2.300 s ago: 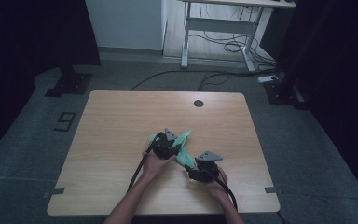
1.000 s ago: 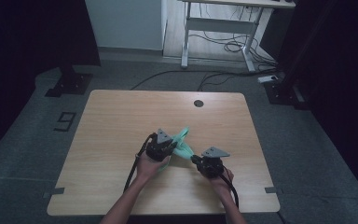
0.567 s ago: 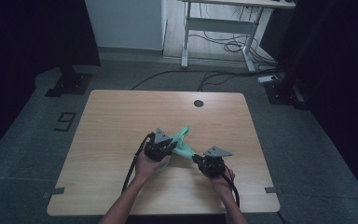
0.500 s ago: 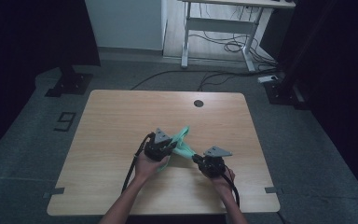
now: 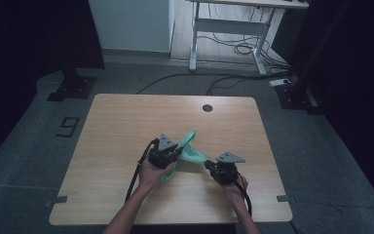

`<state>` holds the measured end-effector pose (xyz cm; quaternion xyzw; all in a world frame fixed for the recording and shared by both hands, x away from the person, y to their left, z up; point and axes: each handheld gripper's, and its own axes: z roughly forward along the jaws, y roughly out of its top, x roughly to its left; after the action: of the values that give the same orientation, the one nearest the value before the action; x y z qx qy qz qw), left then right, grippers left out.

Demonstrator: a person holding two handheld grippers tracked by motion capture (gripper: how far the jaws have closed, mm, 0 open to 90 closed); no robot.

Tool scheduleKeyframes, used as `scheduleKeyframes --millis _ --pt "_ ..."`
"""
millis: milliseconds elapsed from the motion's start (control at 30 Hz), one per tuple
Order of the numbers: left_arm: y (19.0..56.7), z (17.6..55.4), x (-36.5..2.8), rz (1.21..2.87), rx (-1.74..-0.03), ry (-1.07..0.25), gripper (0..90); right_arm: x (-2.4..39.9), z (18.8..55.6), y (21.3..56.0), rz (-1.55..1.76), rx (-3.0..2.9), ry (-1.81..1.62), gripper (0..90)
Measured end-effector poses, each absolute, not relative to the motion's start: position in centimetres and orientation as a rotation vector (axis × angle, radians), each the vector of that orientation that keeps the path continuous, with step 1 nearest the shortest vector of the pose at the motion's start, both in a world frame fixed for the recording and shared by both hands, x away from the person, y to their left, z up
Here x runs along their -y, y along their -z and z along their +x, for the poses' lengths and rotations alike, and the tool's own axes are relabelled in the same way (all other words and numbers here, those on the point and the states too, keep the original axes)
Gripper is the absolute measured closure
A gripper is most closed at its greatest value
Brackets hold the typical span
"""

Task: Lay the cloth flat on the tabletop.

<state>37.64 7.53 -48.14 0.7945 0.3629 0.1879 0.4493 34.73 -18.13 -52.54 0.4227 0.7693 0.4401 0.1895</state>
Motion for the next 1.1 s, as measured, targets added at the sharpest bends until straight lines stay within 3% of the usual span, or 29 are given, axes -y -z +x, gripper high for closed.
scheduleKeyframes --millis 267,1100 --pt "47.5 37.2 -8.3 1.962 -0.884 -0.44 85.1 18.5 34.4 51.8 1.182 -2.129 -1.273 84.7" --pt "42.7 33.0 -13.1 1.866 -0.811 -0.423 85.1 20.2 29.6 44.0 1.0 -1.996 -1.387 84.7"
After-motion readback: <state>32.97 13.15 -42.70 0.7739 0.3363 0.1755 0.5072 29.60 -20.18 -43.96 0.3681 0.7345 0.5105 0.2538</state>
